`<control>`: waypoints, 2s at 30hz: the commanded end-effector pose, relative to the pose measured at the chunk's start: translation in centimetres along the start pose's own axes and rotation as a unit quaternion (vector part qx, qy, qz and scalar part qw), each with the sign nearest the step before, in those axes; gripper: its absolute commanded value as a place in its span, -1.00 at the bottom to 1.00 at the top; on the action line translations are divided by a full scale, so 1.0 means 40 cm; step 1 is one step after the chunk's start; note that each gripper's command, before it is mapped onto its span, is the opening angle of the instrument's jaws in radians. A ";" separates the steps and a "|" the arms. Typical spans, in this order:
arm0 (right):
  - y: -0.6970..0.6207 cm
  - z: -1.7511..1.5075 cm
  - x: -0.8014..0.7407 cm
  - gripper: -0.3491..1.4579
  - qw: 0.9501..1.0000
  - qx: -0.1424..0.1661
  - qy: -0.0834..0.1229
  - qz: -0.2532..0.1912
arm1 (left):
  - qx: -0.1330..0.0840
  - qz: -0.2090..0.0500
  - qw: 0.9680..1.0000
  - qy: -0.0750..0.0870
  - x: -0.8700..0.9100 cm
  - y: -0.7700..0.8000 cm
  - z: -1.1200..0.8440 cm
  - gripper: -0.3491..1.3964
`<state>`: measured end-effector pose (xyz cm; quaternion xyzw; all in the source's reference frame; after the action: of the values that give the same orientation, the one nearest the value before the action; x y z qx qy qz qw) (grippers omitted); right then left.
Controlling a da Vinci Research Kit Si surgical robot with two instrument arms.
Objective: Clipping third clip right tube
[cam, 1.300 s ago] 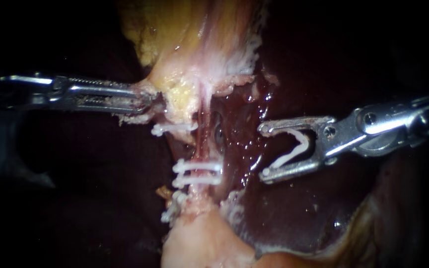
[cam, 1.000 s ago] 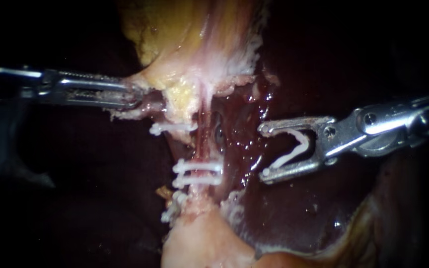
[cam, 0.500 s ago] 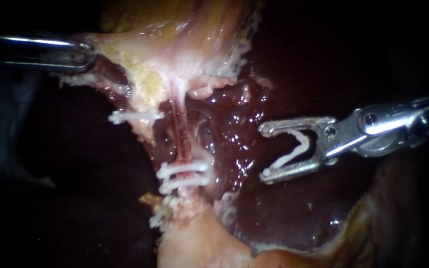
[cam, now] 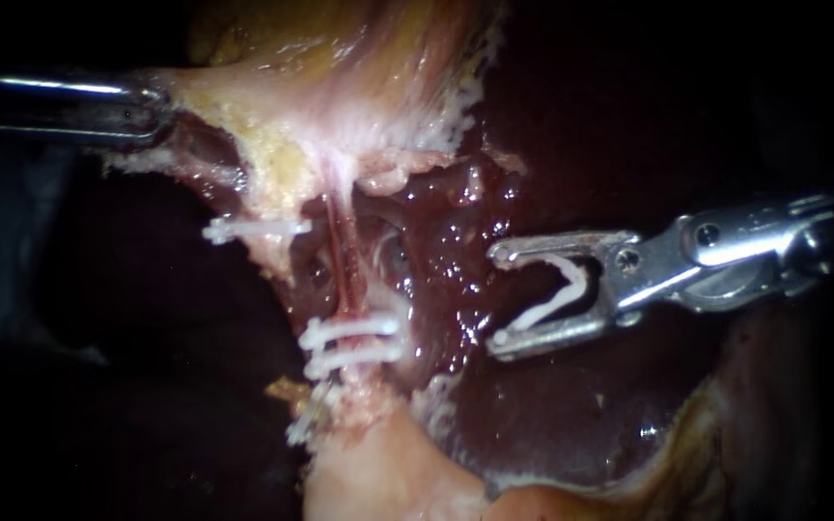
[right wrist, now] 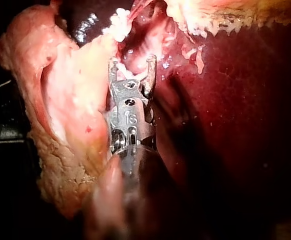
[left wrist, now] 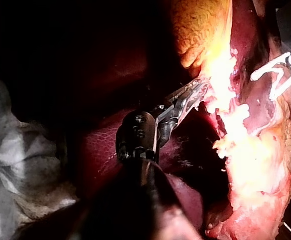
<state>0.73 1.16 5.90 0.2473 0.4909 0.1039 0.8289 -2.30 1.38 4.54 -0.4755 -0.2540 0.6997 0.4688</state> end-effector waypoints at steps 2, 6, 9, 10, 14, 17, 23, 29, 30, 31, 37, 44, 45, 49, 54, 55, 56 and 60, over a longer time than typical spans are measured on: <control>0.0001 0.0024 0.0012 -0.07 1.000 0.003 0.001 0.015 | 0.000 0.000 1.000 0.000 -0.0002 -0.0002 0.0002 -1.00; 0.0005 0.0072 0.0037 -0.07 0.999 0.008 0.003 0.044 | 0.001 0.001 1.000 0.000 -0.0006 -0.0005 0.0004 -1.00; 0.0013 0.0108 0.0056 -0.07 0.998 0.007 0.007 0.060 | 0.001 0.001 1.000 0.000 -0.0007 -0.0007 0.0005 -1.00; 0.0016 0.0118 0.0060 -0.07 0.998 0.006 0.009 0.063 | 0.001 0.001 1.000 0.000 -0.0007 -0.0008 0.0005 -1.00; 0.0031 0.0154 0.0073 -0.06 0.997 0.003 0.015 0.077 | 0.001 0.002 1.000 0.000 -0.0008 -0.0015 0.0005 -1.00; 0.0049 0.0176 0.0078 -0.06 0.996 0.002 0.024 0.083 | 0.001 0.002 1.000 0.000 -0.0010 -0.0019 0.0005 -1.00; 0.0084 0.0219 0.0085 -0.06 0.995 0.006 0.040 0.092 | 0.001 0.002 1.000 0.000 -0.0010 -0.0019 0.0004 -1.00; 0.0101 0.0261 0.0087 -0.06 0.992 0.028 0.065 0.107 | 0.001 0.002 1.000 0.001 -0.0010 -0.0024 0.0005 -1.00; 0.0104 0.0268 0.0089 -0.06 0.990 0.037 0.074 0.115 | 0.001 0.002 1.000 0.000 -0.0009 -0.0027 0.0005 -1.00; 0.0105 0.0272 0.0090 -0.06 0.989 0.042 0.081 0.117 | 0.001 0.002 1.000 0.000 -0.0009 -0.0030 0.0004 -1.00; 0.0113 0.0297 0.0105 -0.08 0.983 0.073 0.110 0.125 | 0.000 0.002 1.000 0.002 -0.0009 -0.0046 0.0001 -1.00; 0.0124 0.0311 0.0111 -0.10 0.977 0.092 0.135 0.134 | 0.001 0.003 1.000 0.000 -0.0011 -0.0058 0.0003 -1.00; 0.0126 0.0311 0.0110 -0.10 0.977 0.094 0.136 0.134 | 0.002 0.003 1.000 0.001 -0.0011 -0.0060 0.0002 -1.00; 0.0132 0.0312 0.0109 -0.10 0.975 0.095 0.145 0.142 | 0.004 0.003 1.000 0.000 -0.0011 -0.0074 0.0001 -1.00; 0.0128 0.0310 0.0114 -0.10 0.966 0.120 0.170 0.156 | 0.005 0.004 1.000 -0.001 -0.0014 -0.0088 0.0003 -1.00; 0.0125 0.0310 0.0115 -0.10 0.964 0.125 0.172 0.157 | 0.006 0.004 1.000 -0.002 -0.0014 -0.0089 0.0003 -1.00; 0.0121 0.0310 0.0118 -0.11 0.963 0.133 0.175 0.158 | 0.006 0.004 1.000 -0.002 -0.0015 -0.0091 0.0003 -1.00; 0.0105 0.0307 0.0133 -0.12 0.955 0.157 0.191 0.162 | 0.008 0.004 1.000 -0.002 -0.0016 -0.0099 0.0002 -1.00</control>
<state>2.10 1.35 6.17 0.4289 0.6059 0.2028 0.6386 -2.13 1.50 4.89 -0.4713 -0.2478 0.7050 0.4684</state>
